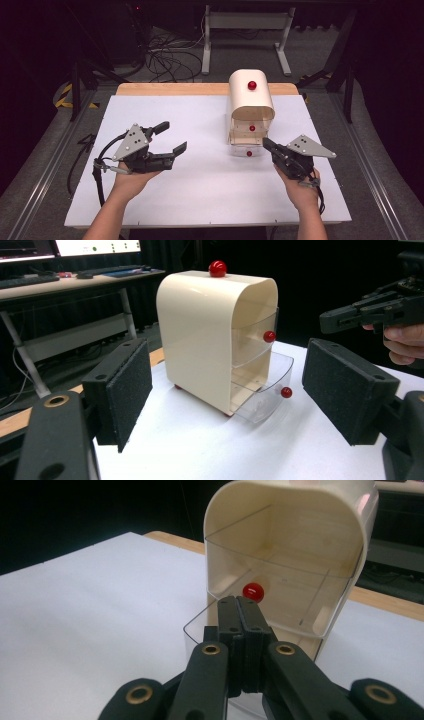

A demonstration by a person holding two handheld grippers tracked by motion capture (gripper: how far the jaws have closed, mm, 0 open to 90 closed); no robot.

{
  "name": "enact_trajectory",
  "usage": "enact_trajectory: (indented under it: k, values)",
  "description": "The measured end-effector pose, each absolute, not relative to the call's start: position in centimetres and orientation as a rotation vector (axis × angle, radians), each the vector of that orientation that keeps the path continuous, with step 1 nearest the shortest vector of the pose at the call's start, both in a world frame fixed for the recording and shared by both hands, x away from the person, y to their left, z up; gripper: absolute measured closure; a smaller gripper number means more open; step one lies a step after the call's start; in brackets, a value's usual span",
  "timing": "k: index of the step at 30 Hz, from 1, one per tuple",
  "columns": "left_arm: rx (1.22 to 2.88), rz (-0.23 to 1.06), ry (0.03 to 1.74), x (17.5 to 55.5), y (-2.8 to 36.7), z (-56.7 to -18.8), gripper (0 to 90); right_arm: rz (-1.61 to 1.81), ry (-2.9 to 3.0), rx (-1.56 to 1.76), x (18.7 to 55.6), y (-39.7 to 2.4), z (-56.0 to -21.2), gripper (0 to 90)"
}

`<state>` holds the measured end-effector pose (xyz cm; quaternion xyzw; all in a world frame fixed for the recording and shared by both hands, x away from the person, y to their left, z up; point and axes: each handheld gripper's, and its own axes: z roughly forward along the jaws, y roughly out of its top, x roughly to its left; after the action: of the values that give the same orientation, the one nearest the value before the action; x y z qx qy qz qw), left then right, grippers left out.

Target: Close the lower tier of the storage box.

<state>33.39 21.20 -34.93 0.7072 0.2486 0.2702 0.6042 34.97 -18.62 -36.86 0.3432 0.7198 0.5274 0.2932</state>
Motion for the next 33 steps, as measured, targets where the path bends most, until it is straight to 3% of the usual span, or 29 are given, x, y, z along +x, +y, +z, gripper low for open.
enact_trajectory:
  k: [33]
  values:
    - [1.595, 0.604, 0.602, 32.4, 24.6, -35.6, 19.4, 1.219, 2.023, 0.946, 36.8, -18.2, -41.3, 90.0]
